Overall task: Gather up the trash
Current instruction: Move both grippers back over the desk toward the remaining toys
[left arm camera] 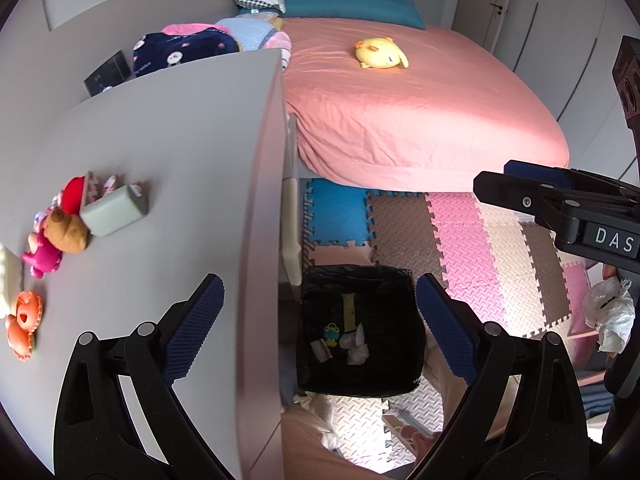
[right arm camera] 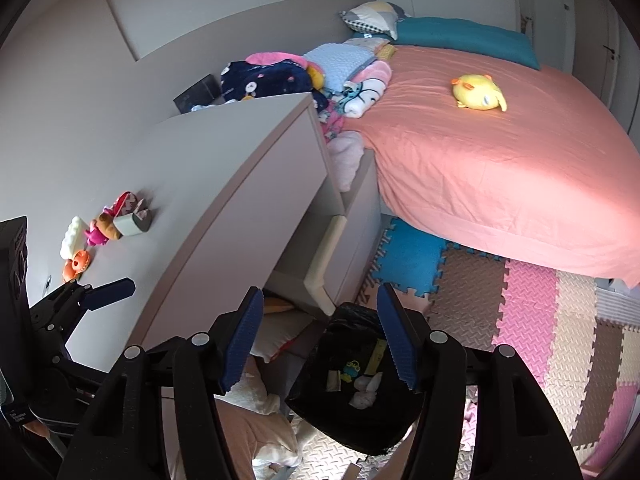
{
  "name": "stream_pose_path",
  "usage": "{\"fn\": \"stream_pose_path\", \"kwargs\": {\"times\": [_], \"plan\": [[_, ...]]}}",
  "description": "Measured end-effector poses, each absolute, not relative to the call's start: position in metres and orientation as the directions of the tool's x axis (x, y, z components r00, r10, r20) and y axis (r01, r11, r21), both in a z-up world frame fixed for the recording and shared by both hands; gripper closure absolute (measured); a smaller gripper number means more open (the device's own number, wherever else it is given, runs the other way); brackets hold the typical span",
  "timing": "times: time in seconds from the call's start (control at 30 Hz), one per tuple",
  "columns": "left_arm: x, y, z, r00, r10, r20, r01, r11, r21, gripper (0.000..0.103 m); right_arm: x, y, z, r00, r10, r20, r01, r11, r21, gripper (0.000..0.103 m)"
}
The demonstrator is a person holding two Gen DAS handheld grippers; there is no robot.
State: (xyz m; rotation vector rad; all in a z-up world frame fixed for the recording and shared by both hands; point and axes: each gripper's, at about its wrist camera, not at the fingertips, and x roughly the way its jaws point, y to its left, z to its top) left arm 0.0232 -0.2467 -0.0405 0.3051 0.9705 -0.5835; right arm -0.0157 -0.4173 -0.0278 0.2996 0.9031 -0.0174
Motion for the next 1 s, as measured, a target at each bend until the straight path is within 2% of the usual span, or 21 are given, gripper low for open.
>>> {"fn": "stream_pose_path", "kwargs": {"times": [1.0], "plan": [[0.06, -0.104, -0.029, 0.547, -0.162, -0.821, 0.369, 0.927, 0.063, 0.01, 0.047, -0.304, -0.028, 0.566, 0.236, -0.79, -0.081, 0.969, 0.231, 0.04]]}}
